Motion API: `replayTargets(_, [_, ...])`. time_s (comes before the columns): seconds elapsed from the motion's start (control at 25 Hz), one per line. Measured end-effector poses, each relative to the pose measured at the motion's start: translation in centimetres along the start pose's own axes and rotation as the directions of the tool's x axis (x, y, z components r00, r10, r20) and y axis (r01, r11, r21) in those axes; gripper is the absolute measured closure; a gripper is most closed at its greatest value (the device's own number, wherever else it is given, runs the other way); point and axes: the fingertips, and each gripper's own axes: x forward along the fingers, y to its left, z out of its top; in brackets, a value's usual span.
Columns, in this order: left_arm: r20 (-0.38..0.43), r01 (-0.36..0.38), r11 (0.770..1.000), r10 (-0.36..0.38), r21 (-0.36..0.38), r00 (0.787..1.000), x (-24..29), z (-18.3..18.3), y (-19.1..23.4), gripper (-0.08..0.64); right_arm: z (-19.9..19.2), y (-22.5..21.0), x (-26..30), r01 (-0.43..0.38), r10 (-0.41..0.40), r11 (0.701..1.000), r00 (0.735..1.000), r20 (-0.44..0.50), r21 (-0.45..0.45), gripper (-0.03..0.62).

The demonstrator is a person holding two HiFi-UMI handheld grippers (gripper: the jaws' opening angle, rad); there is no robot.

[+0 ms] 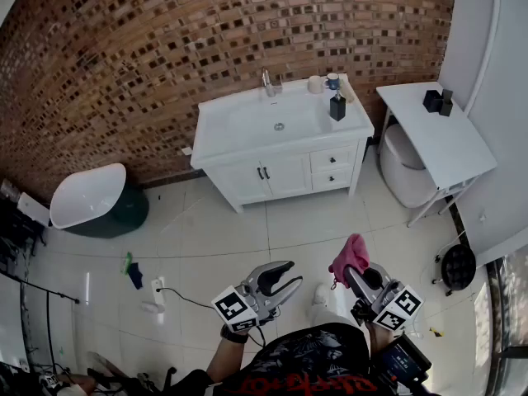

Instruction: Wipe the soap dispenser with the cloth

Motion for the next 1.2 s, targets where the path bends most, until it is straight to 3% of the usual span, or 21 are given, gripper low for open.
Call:
replayTargets(0.2, [0.004,0.006,0.999,-0.006,0.031,1.000,7.7,3.7,7.0,0.414,5.9,-7.3,3.3,-0.048,0.049,0.999,0.999,0.018,-0.014,0.556])
replayTargets(0.32, [0.004,0.025,0.999,-0.025,0.032,1.000,11.0,4.8,10.6,0.416,7.5,-10.9,5.1,-0.033,0.033,0.999,0.999,0.029,-0.004,0.555])
replayTargets(0.64, [-0.053,0.065,0.998,-0.066,-0.006,0.996,16.5,2.3,20.5,0.416,7.6,-19.5,9.9,0.054,-0.054,0.998,0.998,0.009,0.011,0.555])
replayTargets(0.84, [-0.066,0.059,0.998,-0.060,-0.011,0.996,18.9,0.5,30.8,0.416,7.9,-26.2,14.8,0.107,-0.107,0.994,0.994,0.009,-0.022,0.555])
replayTargets(1.0, [-0.081,0.033,0.999,-0.030,0.035,0.996,21.2,1.5,41.2,0.414,10.6,-31.3,20.9,0.156,-0.155,0.987,0.988,0.024,-0.050,0.555])
replayTargets(1.08, [-0.122,0.028,0.997,-0.019,0.069,0.992,22.7,1.4,46.5,0.353,12.2,-33.4,24.3,0.182,-0.180,0.981,0.983,0.031,-0.070,0.555])
replayTargets(1.2, [-0.205,0.079,0.988,-0.052,0.130,0.977,25.3,0.3,52.6,0.311,14.0,-35.9,28.1,0.218,-0.215,0.971,0.976,0.044,-0.102,0.555])
